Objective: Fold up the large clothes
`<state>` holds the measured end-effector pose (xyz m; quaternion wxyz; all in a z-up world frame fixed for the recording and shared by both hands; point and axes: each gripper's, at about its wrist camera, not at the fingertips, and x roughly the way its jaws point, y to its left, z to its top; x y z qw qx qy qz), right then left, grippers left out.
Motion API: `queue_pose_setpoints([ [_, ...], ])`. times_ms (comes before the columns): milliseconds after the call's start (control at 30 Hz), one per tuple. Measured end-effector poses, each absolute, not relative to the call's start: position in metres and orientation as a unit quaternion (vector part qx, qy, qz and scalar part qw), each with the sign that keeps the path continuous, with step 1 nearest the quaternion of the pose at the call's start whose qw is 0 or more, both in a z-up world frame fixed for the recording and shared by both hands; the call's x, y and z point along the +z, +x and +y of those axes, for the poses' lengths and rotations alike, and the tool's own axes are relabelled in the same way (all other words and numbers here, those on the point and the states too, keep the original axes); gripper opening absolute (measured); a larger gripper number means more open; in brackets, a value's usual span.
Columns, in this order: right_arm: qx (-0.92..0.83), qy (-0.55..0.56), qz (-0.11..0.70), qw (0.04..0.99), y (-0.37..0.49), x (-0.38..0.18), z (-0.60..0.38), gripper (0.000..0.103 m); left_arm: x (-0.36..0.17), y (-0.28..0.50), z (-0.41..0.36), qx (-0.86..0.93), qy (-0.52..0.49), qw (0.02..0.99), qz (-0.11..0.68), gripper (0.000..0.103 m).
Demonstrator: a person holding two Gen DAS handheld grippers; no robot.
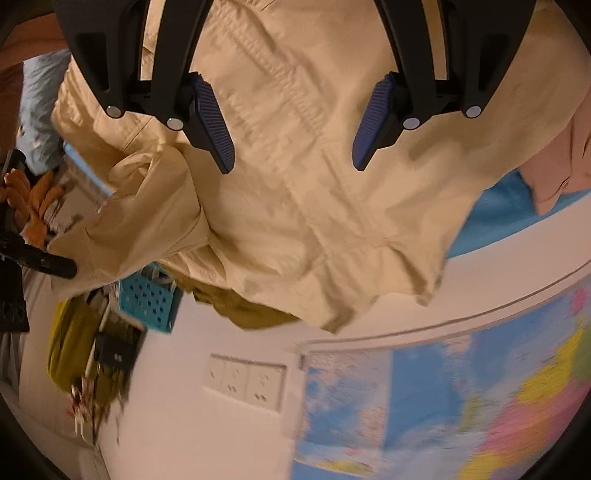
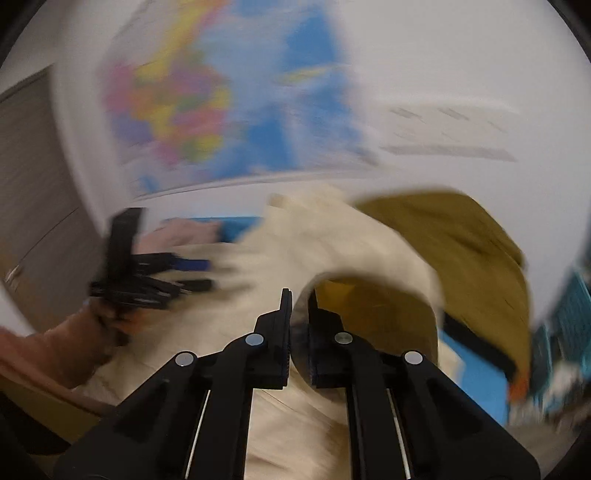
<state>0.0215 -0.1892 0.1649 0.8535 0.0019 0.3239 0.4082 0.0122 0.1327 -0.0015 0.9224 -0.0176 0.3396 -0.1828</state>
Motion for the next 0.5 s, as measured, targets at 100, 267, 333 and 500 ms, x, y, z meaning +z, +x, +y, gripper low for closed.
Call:
queue_pose_setpoints([
  [100,0.466,-0.044,0.331,0.819,0.023,0.173,-0.125,0.008,0.006,0.001,0.154,-0.169,-0.031,0.931,0.323,0.064],
  [267,0.514,-0.091,0.365,0.771,0.029,0.161,-0.041,0.055,0.017,-0.018,0.187,-0.140,-0.057,0.941,0.301,0.071],
  [333,0.530,-0.099,0.365,0.759,0.027,0.165,-0.027,0.057,0.019,-0.024,0.198,-0.127,-0.062,0.944,0.298,0.071],
  [500,0.561,-0.076,0.349,0.747,0.023,0.192,-0.034,0.068,0.017,-0.026,0.208,-0.113,-0.061,0.944,0.303,0.072],
])
